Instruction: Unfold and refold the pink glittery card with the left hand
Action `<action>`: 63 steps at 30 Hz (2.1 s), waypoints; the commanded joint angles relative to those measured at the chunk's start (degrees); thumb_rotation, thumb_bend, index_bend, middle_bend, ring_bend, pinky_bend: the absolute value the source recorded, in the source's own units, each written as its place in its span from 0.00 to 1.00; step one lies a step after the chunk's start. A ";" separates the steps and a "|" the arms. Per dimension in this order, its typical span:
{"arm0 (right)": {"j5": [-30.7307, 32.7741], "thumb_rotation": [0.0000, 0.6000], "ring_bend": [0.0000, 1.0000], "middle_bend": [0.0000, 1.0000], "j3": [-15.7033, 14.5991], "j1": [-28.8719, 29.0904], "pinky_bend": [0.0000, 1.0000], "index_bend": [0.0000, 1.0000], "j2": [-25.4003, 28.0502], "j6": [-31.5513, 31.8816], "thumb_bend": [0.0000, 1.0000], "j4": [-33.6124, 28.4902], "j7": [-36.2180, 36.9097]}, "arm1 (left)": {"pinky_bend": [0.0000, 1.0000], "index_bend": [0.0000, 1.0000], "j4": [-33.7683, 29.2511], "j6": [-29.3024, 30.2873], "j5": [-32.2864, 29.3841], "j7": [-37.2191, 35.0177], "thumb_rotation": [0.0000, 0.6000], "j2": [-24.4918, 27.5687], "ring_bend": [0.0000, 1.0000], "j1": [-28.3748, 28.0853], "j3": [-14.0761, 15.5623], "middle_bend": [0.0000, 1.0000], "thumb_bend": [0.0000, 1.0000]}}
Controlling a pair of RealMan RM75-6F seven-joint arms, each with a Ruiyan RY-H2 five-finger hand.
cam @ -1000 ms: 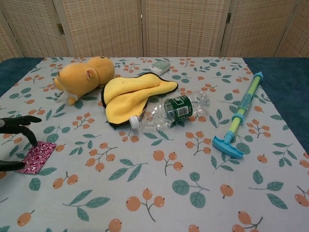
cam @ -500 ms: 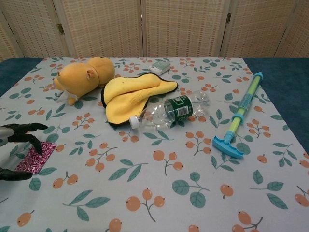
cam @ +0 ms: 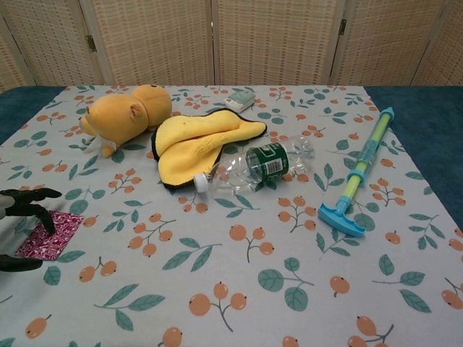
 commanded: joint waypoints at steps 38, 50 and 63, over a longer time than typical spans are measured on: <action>0.65 1.00 0.00 0.00 -0.05 -0.29 0.00 0.00 -0.14 -0.08 0.52 0.59 0.91 | 0.00 0.35 -3.86 -0.70 -3.42 6.80 0.37 -0.88 0.00 -0.77 -0.91 0.00 0.14; 0.80 1.00 0.00 0.00 -0.02 -0.36 0.00 0.00 -0.07 -0.05 0.52 0.44 0.85 | 0.00 0.35 -3.57 0.70 -6.42 6.20 0.37 1.62 0.00 1.18 -0.92 0.00 0.14; 0.60 1.00 0.00 0.00 -0.03 -0.47 0.00 0.00 -0.01 0.23 0.52 0.31 0.84 | 0.00 0.35 -4.67 1.88 -5.74 5.73 0.37 3.11 0.00 1.79 -0.87 0.00 0.14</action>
